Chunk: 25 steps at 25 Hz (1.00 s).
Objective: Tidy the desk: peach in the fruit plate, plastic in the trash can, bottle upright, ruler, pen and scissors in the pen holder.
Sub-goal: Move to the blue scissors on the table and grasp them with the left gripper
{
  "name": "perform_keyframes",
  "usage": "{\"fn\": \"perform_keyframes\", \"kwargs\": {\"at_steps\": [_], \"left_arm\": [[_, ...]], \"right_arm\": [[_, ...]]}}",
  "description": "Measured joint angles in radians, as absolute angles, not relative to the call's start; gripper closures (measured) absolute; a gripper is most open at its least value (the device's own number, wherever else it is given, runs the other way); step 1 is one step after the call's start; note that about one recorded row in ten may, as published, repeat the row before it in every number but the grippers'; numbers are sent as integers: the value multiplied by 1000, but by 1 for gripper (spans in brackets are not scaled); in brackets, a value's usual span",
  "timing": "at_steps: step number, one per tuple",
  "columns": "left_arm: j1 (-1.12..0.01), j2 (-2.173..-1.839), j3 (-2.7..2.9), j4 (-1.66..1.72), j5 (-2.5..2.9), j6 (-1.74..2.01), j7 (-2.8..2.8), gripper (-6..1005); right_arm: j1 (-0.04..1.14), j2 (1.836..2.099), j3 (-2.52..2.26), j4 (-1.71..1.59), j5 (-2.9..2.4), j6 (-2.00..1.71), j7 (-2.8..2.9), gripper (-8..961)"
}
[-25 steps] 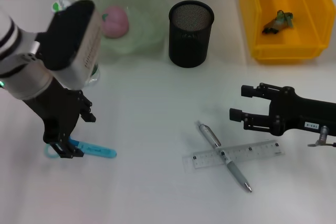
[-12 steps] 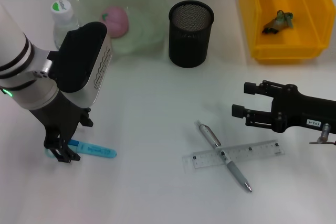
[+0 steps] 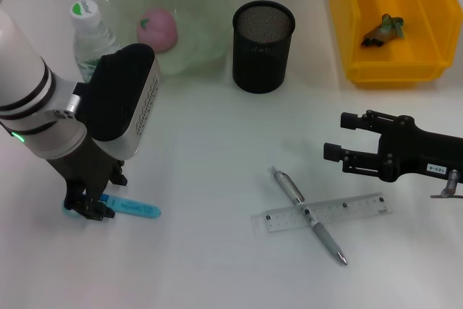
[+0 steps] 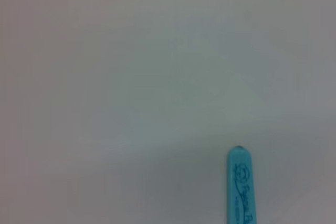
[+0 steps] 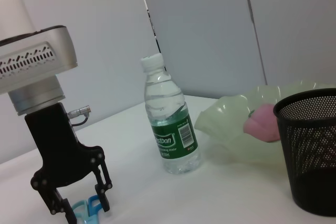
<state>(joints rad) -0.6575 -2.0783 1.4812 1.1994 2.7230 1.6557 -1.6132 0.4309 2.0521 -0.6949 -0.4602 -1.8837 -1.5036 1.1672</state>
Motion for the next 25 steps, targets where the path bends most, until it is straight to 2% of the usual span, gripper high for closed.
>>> {"fn": "perform_keyframes", "kwargs": {"at_steps": [4,25], "left_arm": [[-657,-2079,1483,1200,2724,1654,-1621,482],[-657,-2076,1498,1188,2738,1638,-1623,489]], "right_arm": [[431,2051,-697,-460,-1888,-1511,1166,188],[446,2050,-747,-460,-1896,-1554,1156,188]]}}
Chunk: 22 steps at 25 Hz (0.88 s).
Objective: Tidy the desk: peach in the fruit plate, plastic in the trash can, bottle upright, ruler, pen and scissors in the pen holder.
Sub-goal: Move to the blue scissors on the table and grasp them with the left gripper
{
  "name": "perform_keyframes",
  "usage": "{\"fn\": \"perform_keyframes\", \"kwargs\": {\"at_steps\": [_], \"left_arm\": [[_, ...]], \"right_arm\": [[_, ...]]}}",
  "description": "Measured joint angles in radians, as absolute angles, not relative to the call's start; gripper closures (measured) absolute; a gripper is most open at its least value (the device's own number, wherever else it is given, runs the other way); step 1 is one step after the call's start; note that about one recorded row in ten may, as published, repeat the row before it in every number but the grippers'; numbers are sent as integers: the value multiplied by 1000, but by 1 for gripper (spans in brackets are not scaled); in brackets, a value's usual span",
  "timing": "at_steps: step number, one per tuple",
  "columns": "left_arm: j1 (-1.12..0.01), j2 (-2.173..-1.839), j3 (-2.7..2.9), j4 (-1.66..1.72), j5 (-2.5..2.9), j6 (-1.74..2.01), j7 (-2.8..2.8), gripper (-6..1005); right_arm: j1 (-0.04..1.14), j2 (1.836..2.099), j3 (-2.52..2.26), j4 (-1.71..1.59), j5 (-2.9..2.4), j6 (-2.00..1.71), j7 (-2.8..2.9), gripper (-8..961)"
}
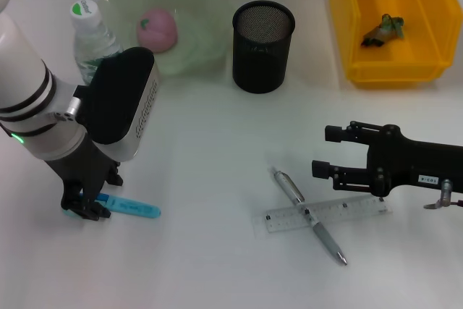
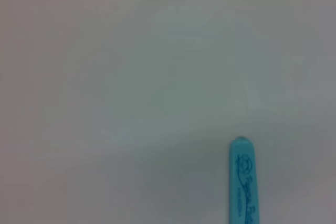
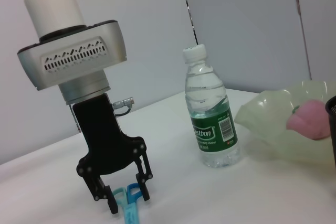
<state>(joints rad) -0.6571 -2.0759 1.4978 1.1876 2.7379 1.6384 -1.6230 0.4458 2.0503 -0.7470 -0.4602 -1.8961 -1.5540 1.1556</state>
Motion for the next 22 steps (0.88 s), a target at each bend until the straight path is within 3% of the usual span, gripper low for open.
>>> {"fn": "perform_keyframes", "kwargs": {"at_steps": [22], "left_arm": [[-654,-2078,1510,1168,2752,1635,-1622,593]], "right_arm": [[442,2051,-747,-460,-1889,-1554,1162,189]]}}
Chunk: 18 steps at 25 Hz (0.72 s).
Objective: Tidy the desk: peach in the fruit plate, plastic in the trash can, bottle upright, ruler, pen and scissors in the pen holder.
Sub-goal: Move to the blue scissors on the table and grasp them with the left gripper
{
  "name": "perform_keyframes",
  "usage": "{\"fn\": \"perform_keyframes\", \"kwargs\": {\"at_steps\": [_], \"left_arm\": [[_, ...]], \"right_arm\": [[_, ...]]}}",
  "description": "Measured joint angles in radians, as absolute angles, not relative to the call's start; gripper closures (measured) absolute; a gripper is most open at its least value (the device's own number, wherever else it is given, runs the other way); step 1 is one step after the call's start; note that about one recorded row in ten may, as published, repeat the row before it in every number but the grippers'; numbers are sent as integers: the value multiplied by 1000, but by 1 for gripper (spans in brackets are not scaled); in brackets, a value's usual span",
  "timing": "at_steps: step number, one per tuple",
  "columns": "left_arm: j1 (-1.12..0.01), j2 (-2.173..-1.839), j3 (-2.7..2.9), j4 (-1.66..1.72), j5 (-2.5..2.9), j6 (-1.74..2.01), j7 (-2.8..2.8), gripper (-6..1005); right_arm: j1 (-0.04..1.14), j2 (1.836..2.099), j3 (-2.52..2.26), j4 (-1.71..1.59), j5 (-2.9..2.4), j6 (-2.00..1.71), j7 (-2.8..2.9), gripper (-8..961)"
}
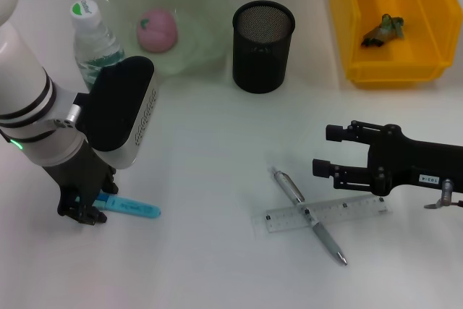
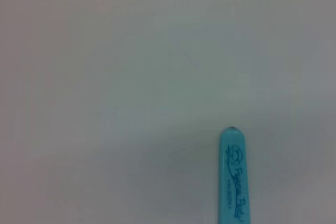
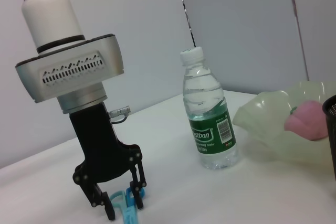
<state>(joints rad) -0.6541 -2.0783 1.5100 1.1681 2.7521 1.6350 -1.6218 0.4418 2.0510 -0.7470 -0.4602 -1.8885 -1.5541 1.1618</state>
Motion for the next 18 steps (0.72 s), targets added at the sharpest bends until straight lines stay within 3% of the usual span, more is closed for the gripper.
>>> {"fn": "perform_keyframes", "kwargs": {"at_steps": [18], "left_arm": [[-659,-2077,1522,1164,2763,1628,-1625,622]], "right_arm": [[446,2051,-747,-460,-1886,-1557,1174,189]]}}
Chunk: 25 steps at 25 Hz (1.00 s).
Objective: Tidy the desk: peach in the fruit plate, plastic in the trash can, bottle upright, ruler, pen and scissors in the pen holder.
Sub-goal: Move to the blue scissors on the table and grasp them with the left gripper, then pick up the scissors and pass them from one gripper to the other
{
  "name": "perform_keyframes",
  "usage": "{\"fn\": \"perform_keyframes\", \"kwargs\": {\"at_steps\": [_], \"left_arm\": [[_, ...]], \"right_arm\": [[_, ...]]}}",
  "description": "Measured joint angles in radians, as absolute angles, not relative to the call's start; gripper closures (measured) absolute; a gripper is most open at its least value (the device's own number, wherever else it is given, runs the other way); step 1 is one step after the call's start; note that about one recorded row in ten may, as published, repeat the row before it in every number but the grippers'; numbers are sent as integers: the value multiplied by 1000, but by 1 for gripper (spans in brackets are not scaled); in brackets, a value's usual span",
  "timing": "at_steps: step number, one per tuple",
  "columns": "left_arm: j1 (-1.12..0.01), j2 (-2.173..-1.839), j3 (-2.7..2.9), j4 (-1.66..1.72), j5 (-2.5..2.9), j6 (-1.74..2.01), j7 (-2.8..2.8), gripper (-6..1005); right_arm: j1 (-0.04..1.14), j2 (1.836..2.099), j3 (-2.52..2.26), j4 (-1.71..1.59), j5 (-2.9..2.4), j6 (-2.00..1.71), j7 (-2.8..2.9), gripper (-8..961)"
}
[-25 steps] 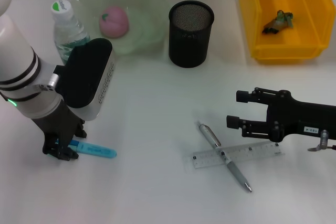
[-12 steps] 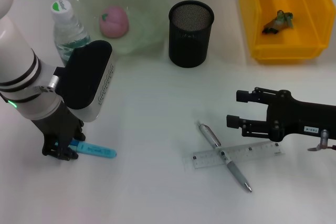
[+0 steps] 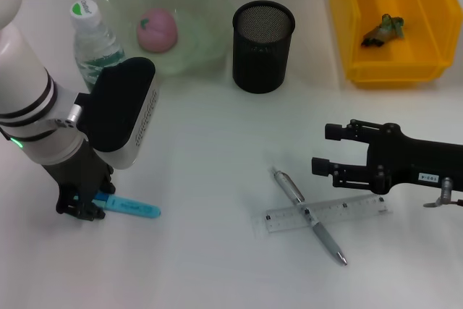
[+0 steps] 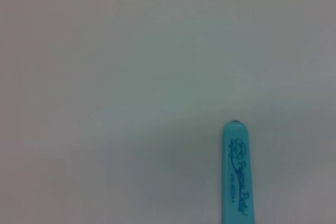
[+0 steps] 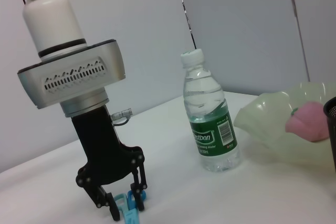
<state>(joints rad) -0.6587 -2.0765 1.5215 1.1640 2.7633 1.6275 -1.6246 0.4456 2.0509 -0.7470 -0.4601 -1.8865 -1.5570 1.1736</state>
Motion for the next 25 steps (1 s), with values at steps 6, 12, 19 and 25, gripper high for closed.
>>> {"fn": "perform_keyframes", "kwargs": {"at_steps": [6,12,19,25], "left_arm": [[-661,-2077,1523,1163,2764,1627,-1626,623],[-661,-2079,1537,1166,2767,1635,-1635,744],[-663,-2074,1465,1230,2714,1711,-1634,743],[-684,-2070,1325,1242,2640,1812,-1596,743]], "right_arm": [[445,2051,-744,-460,-1887,-1564,1174,189],[444,2049,-741,-461,-1886,-1570,1177,190],[440,2045,-741,-463,-1885,-1583,1180,190],[437,2044,-741,-463,-1888,-1583,1180,190]]}}
